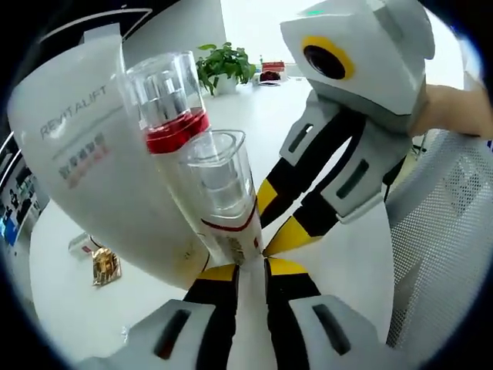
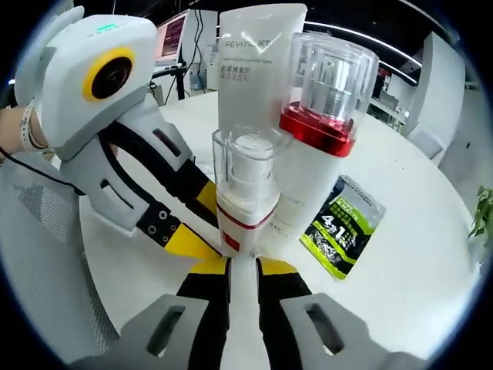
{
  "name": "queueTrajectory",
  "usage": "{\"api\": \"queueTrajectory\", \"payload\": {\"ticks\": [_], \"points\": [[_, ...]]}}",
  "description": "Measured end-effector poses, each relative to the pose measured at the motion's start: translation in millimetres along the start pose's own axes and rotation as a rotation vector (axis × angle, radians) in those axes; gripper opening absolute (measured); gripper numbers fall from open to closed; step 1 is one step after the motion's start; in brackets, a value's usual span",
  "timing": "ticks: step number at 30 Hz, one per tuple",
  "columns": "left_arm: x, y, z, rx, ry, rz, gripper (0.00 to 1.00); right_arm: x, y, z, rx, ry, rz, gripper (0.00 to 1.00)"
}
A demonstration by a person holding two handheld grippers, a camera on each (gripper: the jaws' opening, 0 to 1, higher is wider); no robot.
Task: Arrange the skincare products in the storage area until every visible bottle or jar stands upright without overlapping.
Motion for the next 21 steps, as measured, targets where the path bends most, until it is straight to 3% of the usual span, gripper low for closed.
{"api": "queueTrajectory", "payload": {"ticks": [21], "points": [[-2.6,-1.2,-0.4,0.000,-0.020,-0.013,0.08,1.3,0.2,-0.6,-0.008,-0.003,-0.008,0.14]]}}
Point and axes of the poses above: the point that each gripper's makers call its tool centre point, and the gripper's own axes: z roughly forward along the fingers, x roughly to its right, y roughly out of its underside, the point moved 7 cm from there along -z, roughly backward along the fingers, and after that the axes turned 3 degrees about -y, right-handed, at the moved point
